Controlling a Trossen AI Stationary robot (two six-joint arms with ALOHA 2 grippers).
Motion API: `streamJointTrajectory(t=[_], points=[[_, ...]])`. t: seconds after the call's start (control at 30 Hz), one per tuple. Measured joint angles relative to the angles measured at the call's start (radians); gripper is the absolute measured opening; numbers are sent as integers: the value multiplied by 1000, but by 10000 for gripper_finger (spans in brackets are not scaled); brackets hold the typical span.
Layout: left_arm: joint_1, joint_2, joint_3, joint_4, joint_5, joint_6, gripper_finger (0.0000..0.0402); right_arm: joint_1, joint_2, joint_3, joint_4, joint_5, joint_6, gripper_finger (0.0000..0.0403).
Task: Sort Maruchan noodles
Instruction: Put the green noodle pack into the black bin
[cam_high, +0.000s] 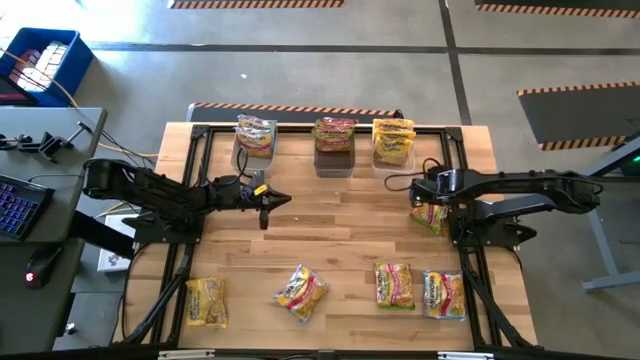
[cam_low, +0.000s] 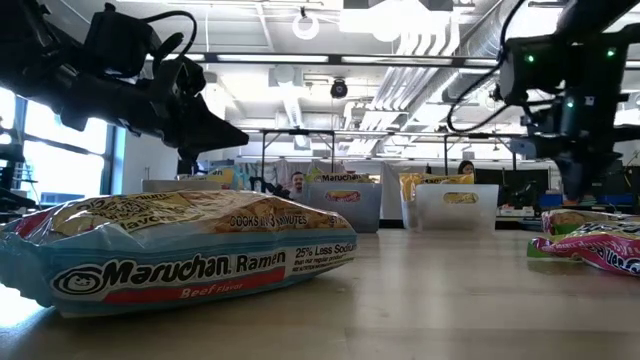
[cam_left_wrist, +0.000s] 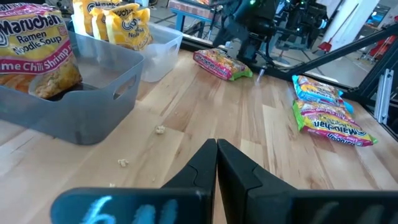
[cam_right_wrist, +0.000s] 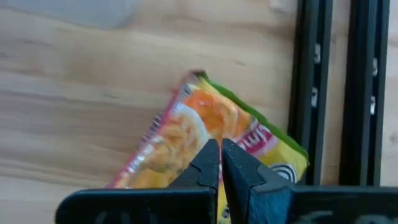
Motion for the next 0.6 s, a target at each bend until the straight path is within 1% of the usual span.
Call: streamJointTrajectory(t=[0.3, 0.47, 0.6], points=[[1, 0, 0, 3, 0, 0, 5, 0, 1, -45, 115, -40, -11, 0], [1, 0, 3, 2, 0, 0, 5, 1, 1, -57, 246, -67, -116, 0], [1, 0, 15, 3, 0, 0, 5, 1, 1, -57, 368, -111, -233, 0]])
